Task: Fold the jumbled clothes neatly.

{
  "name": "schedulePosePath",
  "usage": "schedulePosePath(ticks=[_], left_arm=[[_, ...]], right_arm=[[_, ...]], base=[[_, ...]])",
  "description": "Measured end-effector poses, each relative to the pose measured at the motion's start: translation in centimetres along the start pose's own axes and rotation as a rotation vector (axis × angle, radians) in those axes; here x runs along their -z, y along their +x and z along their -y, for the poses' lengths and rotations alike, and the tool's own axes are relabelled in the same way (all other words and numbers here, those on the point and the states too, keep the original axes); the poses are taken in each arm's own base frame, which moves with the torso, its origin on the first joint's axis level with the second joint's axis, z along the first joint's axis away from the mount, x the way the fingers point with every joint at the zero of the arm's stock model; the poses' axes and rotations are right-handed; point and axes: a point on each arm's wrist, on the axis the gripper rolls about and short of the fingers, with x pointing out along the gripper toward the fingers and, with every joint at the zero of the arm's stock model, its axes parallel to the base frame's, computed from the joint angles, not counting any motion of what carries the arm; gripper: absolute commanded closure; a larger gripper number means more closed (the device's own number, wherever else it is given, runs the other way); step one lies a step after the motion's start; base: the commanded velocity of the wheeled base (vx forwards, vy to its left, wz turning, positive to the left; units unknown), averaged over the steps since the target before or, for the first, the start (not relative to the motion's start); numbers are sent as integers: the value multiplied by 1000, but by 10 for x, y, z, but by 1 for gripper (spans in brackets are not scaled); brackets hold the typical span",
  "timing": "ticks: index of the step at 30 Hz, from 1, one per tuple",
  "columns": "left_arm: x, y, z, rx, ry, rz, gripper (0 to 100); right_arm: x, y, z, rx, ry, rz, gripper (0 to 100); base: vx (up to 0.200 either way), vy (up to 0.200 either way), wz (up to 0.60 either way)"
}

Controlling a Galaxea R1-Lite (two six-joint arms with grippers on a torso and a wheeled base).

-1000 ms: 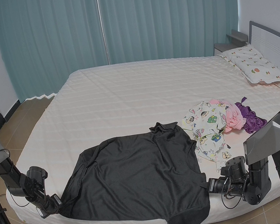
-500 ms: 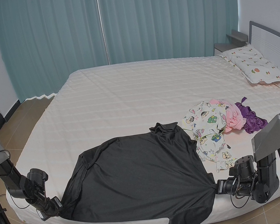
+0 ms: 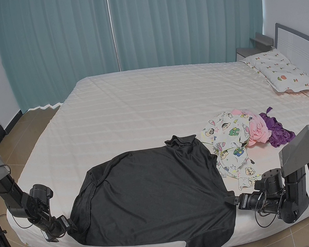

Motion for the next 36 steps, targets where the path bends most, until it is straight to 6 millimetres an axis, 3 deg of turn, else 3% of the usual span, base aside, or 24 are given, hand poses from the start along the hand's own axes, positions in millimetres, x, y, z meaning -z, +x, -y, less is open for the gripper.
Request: schedulePosePath(ticks=[8,14,36], left_arm=[[-13,-30,-4,245,-36,-2,0],[-23,-44,-10,320,-56,40,0],[-37,-44,-26,410,-130,18,0]], right_arm=[[-7,-6,0,-2,48,23,0],[-11,-10,0,-6,57,37,0],[-22,-14,-7,-47,138,80,0]], base=[[0,0,0],[0,0,0],[0,182,0]])
